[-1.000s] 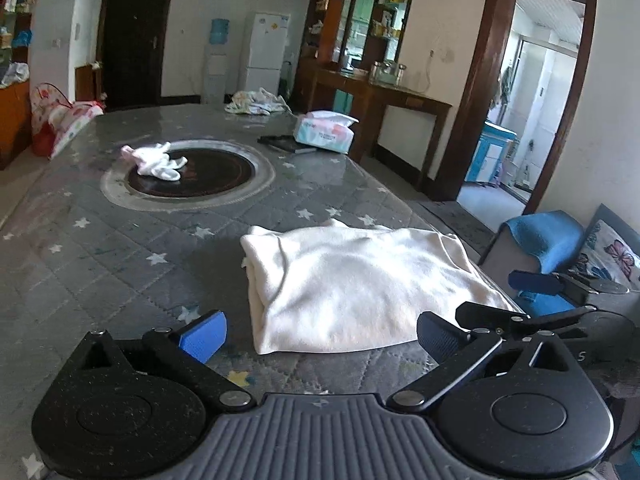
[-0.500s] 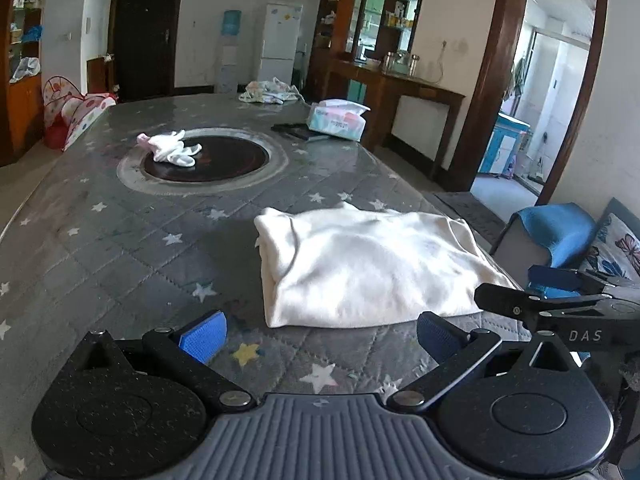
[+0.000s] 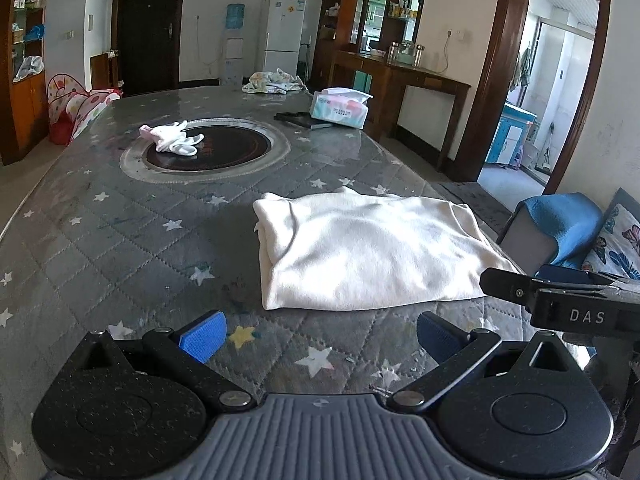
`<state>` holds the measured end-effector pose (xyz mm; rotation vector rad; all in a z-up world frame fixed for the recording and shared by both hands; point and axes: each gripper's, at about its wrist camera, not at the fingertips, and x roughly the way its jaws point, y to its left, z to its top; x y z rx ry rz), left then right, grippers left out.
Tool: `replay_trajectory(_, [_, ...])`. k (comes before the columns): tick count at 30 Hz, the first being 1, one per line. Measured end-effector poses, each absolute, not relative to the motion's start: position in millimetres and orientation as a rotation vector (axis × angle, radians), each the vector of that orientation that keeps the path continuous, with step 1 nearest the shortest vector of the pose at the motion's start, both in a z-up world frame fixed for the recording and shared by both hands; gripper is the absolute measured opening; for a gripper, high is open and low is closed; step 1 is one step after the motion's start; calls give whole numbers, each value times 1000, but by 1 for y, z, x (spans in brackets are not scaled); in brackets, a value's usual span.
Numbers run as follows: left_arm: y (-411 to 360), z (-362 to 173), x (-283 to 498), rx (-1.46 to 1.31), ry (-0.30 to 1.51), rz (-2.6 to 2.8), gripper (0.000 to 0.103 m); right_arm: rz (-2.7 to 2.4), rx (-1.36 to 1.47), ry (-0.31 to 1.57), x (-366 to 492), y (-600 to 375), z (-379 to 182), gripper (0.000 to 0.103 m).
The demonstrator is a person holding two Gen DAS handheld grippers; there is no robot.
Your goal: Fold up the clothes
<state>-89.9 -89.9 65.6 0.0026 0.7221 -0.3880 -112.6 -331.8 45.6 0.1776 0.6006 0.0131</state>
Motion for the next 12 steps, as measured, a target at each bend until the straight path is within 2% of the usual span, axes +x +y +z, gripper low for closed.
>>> replay_trajectory(12, [-93,63,-94,-1,726,-399,103,-15,185,605,-114,-325,43,103])
